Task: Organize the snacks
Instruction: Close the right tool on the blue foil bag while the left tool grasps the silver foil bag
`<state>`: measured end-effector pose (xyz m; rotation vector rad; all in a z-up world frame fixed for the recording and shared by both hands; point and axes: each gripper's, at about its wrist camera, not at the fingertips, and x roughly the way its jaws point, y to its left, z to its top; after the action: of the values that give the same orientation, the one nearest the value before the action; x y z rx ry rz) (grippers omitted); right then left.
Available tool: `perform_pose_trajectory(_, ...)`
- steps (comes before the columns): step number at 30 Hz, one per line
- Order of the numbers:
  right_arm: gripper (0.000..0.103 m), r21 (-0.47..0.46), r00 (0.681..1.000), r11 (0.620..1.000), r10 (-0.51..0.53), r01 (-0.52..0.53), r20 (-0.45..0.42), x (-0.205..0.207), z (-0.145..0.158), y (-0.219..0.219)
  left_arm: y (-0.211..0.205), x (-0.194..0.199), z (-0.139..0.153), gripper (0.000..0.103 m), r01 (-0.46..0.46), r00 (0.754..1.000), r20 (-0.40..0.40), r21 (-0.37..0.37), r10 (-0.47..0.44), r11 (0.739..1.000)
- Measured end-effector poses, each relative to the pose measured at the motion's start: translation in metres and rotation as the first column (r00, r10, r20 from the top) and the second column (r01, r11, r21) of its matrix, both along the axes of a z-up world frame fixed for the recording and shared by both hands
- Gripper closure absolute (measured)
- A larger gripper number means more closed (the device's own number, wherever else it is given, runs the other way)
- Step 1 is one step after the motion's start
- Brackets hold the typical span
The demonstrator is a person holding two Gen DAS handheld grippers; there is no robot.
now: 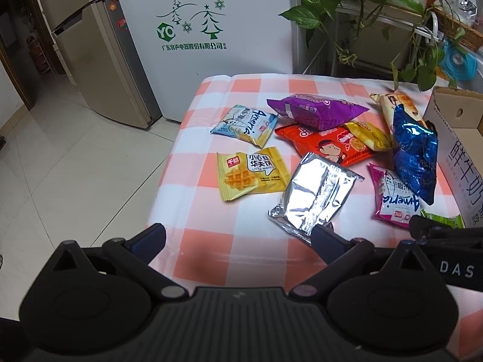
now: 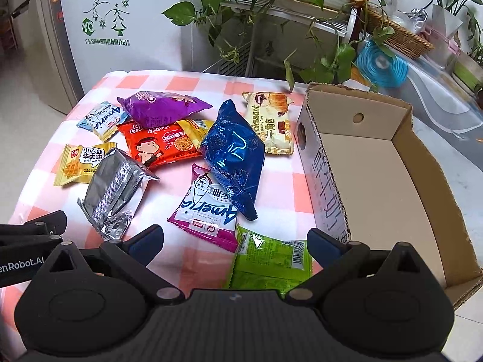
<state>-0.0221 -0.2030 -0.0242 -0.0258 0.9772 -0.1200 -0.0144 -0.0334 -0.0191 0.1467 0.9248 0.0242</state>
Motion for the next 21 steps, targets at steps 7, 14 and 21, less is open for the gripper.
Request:
perform_pose_trajectory(7,0.0,-0.004,1.0,1.0,0.003,-0.003,-0.001,0.0,-0.0006,0.0001,0.0007,0.0001,-0.0011,0.002,-0.003,1.0,-0.002,-0.002,0.003,1.0)
perform_pose_trajectory(14,0.0,-0.005,1.0,1.0,0.004,-0.004,0.001,-0.0003,-0.0005,0.0004,0.0008,-0.0003,-0.0014,0.002,-0.002,1.0,-0.002,-0.001,0.002,1.0)
perform_pose_trajectory(21,0.0,-0.007,1.0,1.0,0.004,-0.004,0.001,-0.0003,-0.0006,0.0003,0.0003,-0.0002,-0.0018,0.002,-0.001,1.0,-0.002,0.002,0.001,1.0)
